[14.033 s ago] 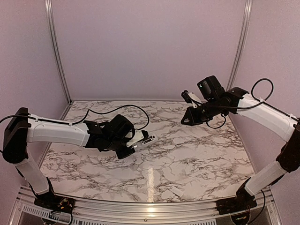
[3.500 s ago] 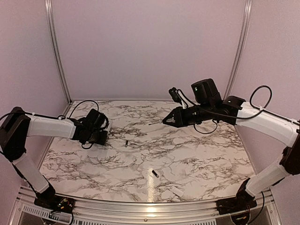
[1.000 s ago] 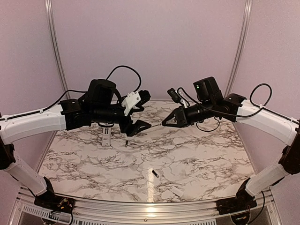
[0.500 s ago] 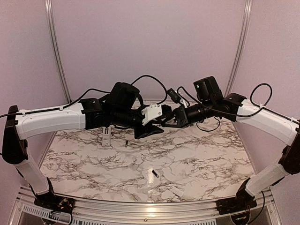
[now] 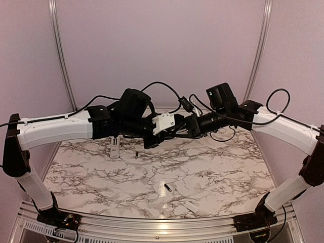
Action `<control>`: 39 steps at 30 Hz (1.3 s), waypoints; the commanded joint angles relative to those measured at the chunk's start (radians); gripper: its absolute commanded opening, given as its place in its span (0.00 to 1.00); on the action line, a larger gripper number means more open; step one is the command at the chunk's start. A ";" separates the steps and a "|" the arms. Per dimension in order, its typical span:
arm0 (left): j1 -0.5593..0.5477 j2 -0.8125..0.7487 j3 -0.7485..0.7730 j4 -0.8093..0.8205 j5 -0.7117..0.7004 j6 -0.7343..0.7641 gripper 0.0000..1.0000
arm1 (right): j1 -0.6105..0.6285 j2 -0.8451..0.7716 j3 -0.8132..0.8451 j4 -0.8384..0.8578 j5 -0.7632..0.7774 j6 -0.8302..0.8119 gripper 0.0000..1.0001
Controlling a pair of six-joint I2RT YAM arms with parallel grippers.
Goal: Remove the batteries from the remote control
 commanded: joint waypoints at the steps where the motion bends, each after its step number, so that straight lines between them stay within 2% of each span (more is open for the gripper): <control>1: -0.002 0.016 -0.029 0.077 -0.045 -0.021 0.00 | -0.007 0.006 0.066 -0.053 0.111 0.015 0.45; 7: 0.021 0.033 -0.054 0.140 -0.077 -0.161 0.00 | -0.061 -0.057 0.067 -0.102 0.264 0.046 0.72; 16: 0.126 0.064 -0.108 0.224 -0.185 -0.492 0.00 | -0.140 -0.173 -0.004 -0.162 0.505 0.128 0.94; 18: 0.157 0.092 -0.098 0.203 -0.183 -0.561 0.00 | -0.143 -0.185 -0.015 -0.172 0.550 0.146 0.96; 25: 0.246 0.202 0.006 0.030 -0.326 -0.844 0.00 | -0.143 -0.187 -0.036 -0.217 0.633 0.192 0.96; 35: 0.310 0.316 0.082 -0.116 -0.439 -1.122 0.00 | -0.143 -0.181 -0.059 -0.212 0.633 0.185 0.95; 39: 0.315 0.359 0.086 -0.143 -0.454 -1.180 0.00 | -0.143 -0.178 -0.059 -0.219 0.636 0.181 0.95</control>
